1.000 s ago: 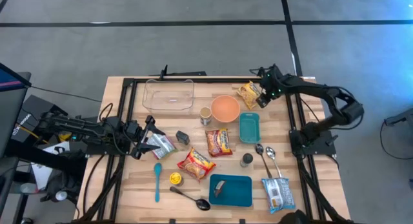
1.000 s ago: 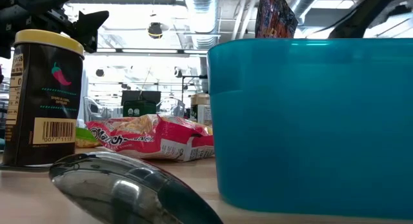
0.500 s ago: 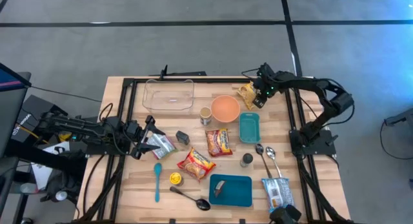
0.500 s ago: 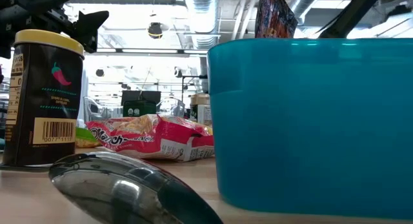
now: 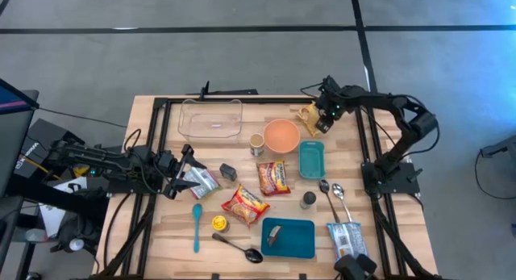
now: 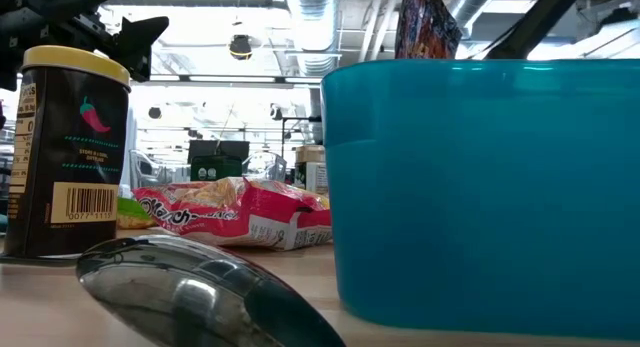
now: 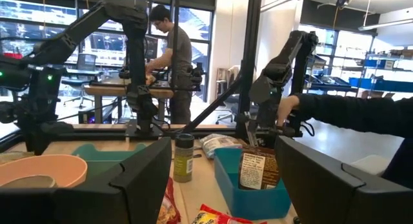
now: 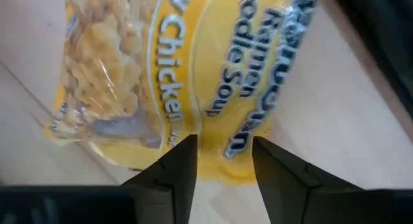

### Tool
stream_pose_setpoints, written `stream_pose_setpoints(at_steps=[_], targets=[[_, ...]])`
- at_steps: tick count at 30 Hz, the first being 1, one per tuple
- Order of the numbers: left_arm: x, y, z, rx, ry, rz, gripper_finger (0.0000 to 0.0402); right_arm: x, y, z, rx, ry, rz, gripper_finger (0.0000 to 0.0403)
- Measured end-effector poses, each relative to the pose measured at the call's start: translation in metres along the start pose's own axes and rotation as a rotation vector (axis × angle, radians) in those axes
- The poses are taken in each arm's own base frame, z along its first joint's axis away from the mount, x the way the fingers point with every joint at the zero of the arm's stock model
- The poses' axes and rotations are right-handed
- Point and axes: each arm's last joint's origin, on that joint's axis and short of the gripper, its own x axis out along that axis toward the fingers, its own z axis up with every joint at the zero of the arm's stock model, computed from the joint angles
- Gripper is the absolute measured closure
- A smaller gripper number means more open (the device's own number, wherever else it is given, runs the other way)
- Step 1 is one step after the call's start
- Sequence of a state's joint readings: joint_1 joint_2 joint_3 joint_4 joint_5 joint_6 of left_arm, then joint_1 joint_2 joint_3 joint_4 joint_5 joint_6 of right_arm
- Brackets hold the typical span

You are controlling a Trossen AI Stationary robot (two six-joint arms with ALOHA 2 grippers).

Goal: Pick & Place Food Item
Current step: Put the yellow noodle pack into the transparent bin

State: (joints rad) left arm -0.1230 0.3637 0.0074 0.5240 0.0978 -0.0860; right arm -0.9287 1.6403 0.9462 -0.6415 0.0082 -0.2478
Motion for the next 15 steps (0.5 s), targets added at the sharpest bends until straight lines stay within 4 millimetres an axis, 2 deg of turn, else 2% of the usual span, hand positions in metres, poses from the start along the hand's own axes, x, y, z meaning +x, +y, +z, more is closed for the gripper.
stream_pose_setpoints(at_steps=[7, 15], targets=[[0.000, 0.000, 0.000, 0.000, 0.000, 0.000, 0.0131, -0.014, -0.006, 0.002, 0.084, 0.007, 0.003, 0.0259], [0.000, 0.000, 0.000, 0.000, 0.000, 0.000, 0.0131, 0.002, -0.020, -0.002, 0.137, 0.056, 0.056, 0.0265]])
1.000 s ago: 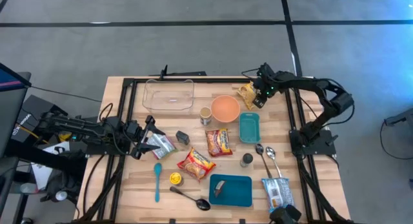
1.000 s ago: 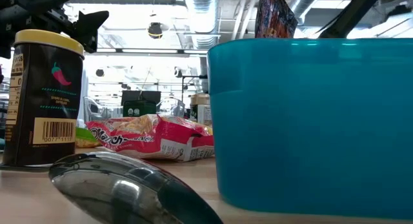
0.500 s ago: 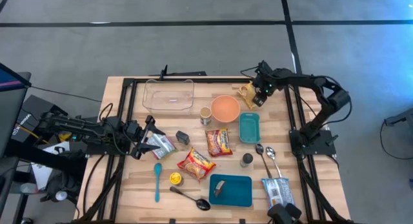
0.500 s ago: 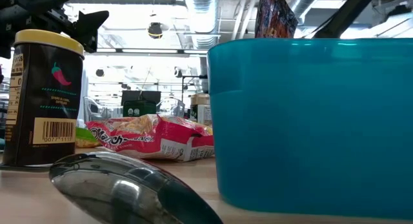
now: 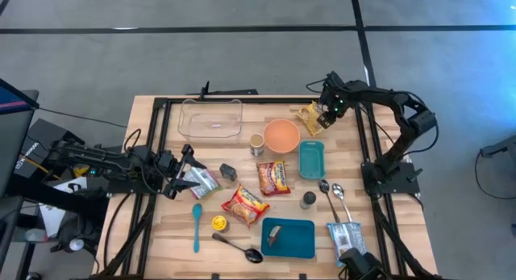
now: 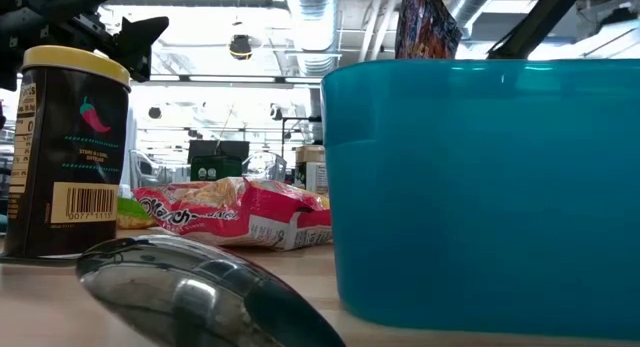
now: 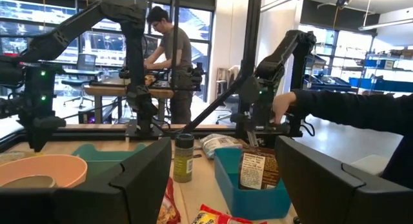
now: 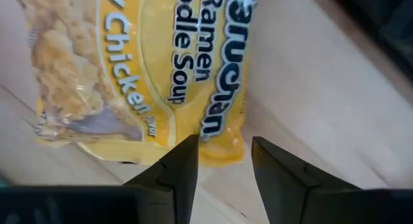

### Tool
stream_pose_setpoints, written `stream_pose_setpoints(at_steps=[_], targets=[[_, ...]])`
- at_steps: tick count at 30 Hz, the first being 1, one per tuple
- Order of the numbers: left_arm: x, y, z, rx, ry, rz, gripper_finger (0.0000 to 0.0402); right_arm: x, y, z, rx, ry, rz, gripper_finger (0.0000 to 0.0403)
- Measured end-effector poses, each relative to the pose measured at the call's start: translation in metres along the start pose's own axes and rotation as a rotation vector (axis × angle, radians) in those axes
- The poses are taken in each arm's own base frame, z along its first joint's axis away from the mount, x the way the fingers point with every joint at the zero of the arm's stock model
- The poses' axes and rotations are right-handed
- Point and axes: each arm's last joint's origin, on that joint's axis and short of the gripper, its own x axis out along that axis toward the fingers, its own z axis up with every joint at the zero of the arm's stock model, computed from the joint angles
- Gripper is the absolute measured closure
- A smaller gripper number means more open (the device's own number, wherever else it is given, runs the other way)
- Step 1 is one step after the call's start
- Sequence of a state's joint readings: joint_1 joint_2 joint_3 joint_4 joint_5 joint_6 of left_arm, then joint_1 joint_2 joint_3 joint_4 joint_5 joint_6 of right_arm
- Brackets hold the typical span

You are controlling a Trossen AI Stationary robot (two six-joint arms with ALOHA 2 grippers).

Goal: Pick & Place Food Item
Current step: Put the yellow noodle pack into the transparent bin

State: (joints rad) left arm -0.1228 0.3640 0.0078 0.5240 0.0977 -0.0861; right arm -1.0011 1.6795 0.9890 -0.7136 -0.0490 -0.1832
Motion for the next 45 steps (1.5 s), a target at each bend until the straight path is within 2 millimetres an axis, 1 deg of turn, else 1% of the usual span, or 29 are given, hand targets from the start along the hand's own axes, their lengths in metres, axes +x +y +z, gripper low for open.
stream_pose_setpoints(at_steps=[6, 12, 19, 26, 33, 42, 45], targets=[[0.000, 0.000, 0.000, 0.000, 0.000, 0.000, 0.0131, 0.006, 0.001, 0.005, -0.009, -0.021, 0.019, 0.0270], [0.000, 0.000, 0.000, 0.000, 0.000, 0.000, 0.0131, 0.011, 0.007, 0.008, -0.036, -0.015, 0.006, 0.0271], [0.000, 0.000, 0.000, 0.000, 0.000, 0.000, 0.0131, 0.011, 0.010, 0.009, -0.037, -0.019, 0.003, 0.0273], [0.000, 0.000, 0.000, 0.000, 0.001, 0.000, 0.0131, 0.011, 0.010, 0.008, 0.005, -0.006, 0.005, 0.0295], [0.000, 0.000, 0.000, 0.000, 0.001, 0.000, 0.0131, 0.012, 0.012, 0.007, 0.033, 0.001, 0.007, 0.0295], [0.000, 0.000, 0.000, 0.000, 0.001, 0.000, 0.0131, 0.012, 0.024, 0.008, -0.001, 0.003, 0.012, 0.0304], [0.000, 0.000, 0.000, 0.000, 0.000, 0.000, 0.0131, 0.012, 0.026, 0.009, 0.018, 0.001, 0.013, 0.0304]])
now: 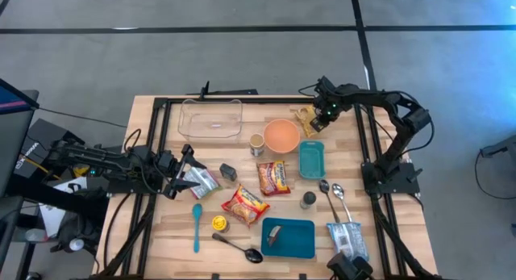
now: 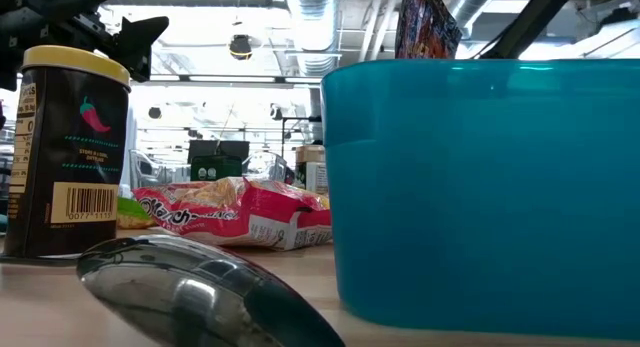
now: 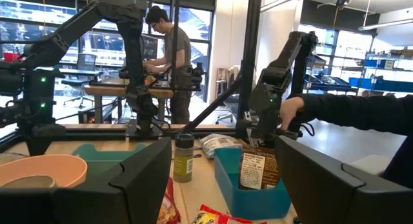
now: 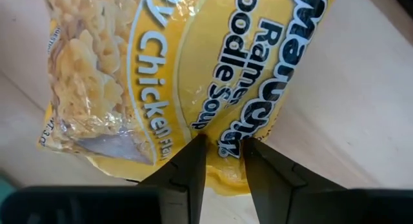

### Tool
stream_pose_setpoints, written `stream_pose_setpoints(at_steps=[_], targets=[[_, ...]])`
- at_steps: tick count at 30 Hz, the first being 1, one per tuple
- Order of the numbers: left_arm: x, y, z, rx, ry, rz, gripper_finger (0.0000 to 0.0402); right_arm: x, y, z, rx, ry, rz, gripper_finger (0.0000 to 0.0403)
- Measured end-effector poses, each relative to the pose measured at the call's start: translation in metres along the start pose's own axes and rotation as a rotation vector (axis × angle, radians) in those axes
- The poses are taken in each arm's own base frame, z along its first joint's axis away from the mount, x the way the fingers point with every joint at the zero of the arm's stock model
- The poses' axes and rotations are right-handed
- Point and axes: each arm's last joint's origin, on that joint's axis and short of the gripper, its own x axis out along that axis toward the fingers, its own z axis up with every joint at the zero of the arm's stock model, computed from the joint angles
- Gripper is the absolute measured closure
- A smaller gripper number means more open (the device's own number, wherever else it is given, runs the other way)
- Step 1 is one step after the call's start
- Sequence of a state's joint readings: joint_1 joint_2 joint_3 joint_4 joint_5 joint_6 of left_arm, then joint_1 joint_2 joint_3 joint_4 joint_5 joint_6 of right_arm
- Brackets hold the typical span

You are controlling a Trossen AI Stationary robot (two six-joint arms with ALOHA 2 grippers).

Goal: Pick & Place Food Item
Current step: Put the yellow noodle pack into the transparent bin

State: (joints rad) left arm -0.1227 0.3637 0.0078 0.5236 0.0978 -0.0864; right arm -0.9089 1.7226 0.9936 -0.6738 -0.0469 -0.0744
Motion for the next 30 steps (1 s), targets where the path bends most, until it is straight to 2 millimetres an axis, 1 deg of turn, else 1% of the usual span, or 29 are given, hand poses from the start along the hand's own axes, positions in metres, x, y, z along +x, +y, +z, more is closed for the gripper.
stream_pose_setpoints(at_steps=[5, 9, 14, 19, 24, 30], targets=[[0.000, 0.000, 0.000, 0.000, 0.000, 0.000, 0.0131, 0.000, 0.000, 0.000, 0.023, -0.004, 0.000, 0.0292], [0.000, 0.000, 0.000, 0.000, 0.000, 0.000, 0.0131, 0.001, 0.000, 0.001, 0.023, -0.019, -0.001, 0.0275], [0.000, 0.000, 0.000, 0.000, 0.000, 0.000, 0.0131, 0.006, 0.000, 0.001, 0.043, -0.065, 0.001, 0.0251], [0.000, 0.000, 0.000, 0.000, 0.000, 0.000, 0.0131, 0.006, -0.001, 0.001, 0.039, -0.063, 0.001, 0.0244], [0.000, 0.000, 0.000, 0.000, 0.000, 0.000, 0.0131, 0.011, 0.004, 0.002, 0.020, -0.051, 0.001, 0.0259], [0.000, 0.000, 0.000, 0.000, 0.000, 0.000, 0.0131, 0.021, 0.005, 0.002, 0.017, -0.020, 0.004, 0.0307]])
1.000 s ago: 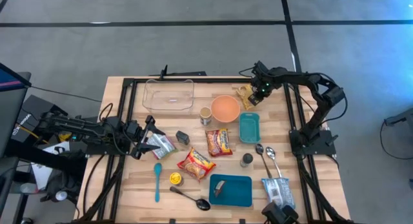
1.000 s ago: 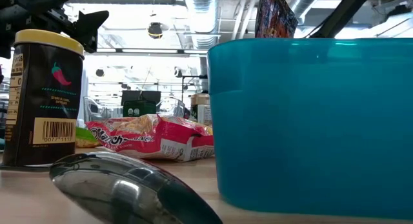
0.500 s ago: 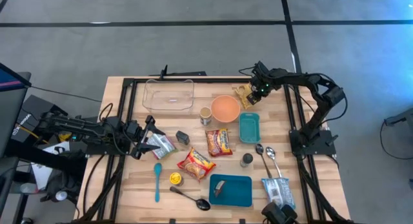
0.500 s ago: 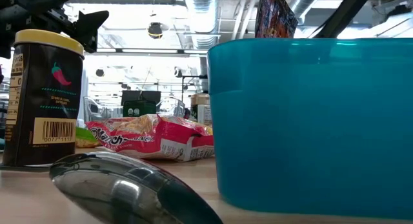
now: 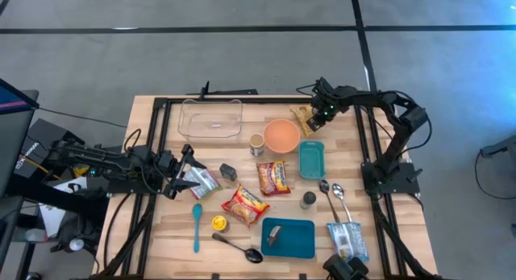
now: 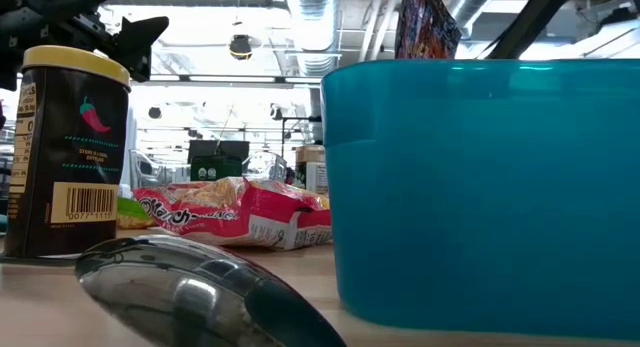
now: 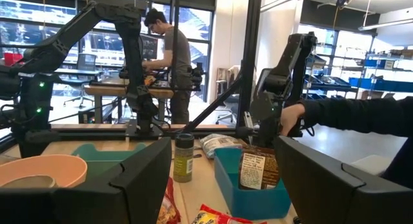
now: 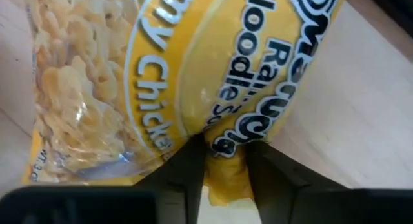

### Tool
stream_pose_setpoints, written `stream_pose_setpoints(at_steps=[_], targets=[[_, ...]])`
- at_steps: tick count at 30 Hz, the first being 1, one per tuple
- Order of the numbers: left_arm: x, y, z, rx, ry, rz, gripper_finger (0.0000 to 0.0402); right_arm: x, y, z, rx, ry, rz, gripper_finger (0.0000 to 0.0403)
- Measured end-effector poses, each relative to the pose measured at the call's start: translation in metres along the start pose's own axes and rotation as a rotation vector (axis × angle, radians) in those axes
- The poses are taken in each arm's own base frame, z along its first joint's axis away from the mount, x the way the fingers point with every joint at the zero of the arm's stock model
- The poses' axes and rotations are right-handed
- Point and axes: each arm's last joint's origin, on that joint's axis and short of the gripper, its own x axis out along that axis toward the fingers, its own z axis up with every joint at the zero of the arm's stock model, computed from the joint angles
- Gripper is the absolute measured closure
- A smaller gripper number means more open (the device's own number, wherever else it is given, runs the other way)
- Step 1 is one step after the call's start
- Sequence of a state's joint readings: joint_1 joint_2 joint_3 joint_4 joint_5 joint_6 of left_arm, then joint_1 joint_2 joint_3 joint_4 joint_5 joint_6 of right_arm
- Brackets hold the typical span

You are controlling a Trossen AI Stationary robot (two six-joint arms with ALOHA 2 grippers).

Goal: Pick & Place Food Item
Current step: Put the yellow noodle pack into the transparent bin

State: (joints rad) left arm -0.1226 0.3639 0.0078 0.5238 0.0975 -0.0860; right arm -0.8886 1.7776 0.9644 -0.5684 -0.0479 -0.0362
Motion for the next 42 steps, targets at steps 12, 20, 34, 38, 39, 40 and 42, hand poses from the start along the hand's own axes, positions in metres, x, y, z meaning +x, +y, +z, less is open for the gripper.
stream_pose_setpoints(at_steps=[12, 20, 34, 38, 39, 40, 42], targets=[[0.000, 0.000, 0.000, 0.000, 0.000, 0.000, 0.0131, -0.023, 0.002, -0.002, -0.003, -0.070, 0.002, 0.0380], [0.000, 0.000, 0.000, 0.000, 0.000, 0.000, 0.0131, -0.038, 0.003, -0.002, -0.006, -0.124, 0.000, 0.0393], [0.000, 0.000, 0.000, 0.000, 0.000, 0.000, 0.0131, -0.099, 0.006, -0.010, -0.008, -0.341, -0.006, 0.0400], [0.000, 0.000, 0.000, 0.000, 0.000, 0.000, 0.0131, -0.119, 0.008, -0.019, -0.009, -0.394, -0.007, 0.0401], [0.000, 0.000, 0.000, 0.000, 0.000, -0.001, 0.0131, -0.124, 0.008, -0.022, -0.010, -0.401, -0.007, 0.0401], [0.000, 0.000, 0.000, 0.000, 0.000, 0.000, 0.0131, -0.128, 0.008, -0.025, -0.011, -0.405, -0.007, 0.0401], [0.000, 0.000, 0.000, 0.000, 0.000, -0.001, 0.0131, -0.137, 0.009, -0.032, -0.012, -0.412, -0.007, 0.0401]])
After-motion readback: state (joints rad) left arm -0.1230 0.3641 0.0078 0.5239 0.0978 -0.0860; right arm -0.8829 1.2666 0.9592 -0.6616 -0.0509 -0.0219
